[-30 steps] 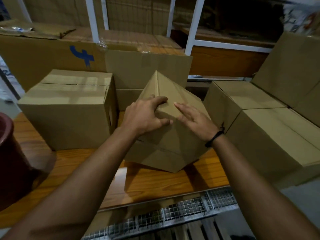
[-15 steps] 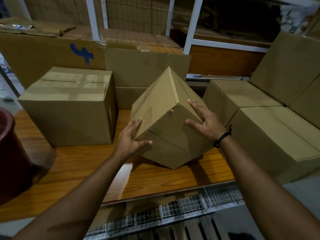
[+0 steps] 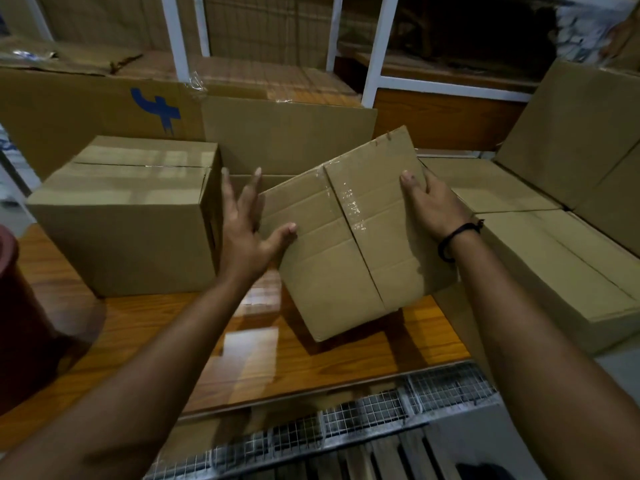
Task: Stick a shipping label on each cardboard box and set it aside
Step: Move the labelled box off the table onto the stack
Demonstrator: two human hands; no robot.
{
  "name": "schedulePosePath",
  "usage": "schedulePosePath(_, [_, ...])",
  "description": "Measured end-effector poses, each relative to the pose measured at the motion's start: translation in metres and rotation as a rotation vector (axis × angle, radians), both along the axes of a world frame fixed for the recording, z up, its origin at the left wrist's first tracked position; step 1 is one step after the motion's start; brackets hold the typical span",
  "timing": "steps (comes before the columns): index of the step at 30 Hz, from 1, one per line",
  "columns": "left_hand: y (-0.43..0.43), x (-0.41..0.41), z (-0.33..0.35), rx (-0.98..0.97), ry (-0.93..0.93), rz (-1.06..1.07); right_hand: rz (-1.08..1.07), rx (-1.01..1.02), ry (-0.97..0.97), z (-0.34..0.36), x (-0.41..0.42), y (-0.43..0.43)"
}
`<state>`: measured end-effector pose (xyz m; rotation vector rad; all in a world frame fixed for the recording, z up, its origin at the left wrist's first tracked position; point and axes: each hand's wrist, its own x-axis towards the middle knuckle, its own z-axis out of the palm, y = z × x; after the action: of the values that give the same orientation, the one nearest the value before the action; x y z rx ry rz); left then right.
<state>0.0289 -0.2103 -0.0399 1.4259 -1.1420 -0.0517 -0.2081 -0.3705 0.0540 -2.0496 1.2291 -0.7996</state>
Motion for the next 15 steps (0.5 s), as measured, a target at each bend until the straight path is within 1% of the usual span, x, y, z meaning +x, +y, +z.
schedulePosePath(2, [0.005, -0.013, -0.026, 0.063, -0.098, -0.033, -0.034, 0.007, 0.015, 0.002, 0.003, -0.005])
schedulePosePath(3, [0.007, -0.021, -0.038, 0.115, -0.102, -0.065, -0.049, 0.008, 0.017, 0.003, 0.005, -0.006])
schedulePosePath(6, [0.007, -0.039, -0.055, 0.236, 0.027, -0.123, 0.005, 0.001, 0.019, 0.007, 0.007, -0.011])
schedulePosePath(8, [0.001, -0.04, -0.05, 0.244, 0.081, -0.1, 0.12, -0.053, 0.021, 0.008, 0.001, -0.008])
schedulePosePath(10, [-0.003, -0.032, -0.041, 0.212, 0.109, -0.096, 0.211, -0.147, 0.122, 0.006, -0.007, -0.002])
schedulePosePath(12, [-0.006, -0.022, -0.03, 0.191, 0.109, -0.121, 0.219, -0.199, 0.201, -0.001, -0.016, -0.001])
schedulePosePath(15, [-0.01, -0.015, -0.012, 0.191, 0.083, -0.13, 0.178, -0.188, 0.169, -0.005, -0.023, -0.002])
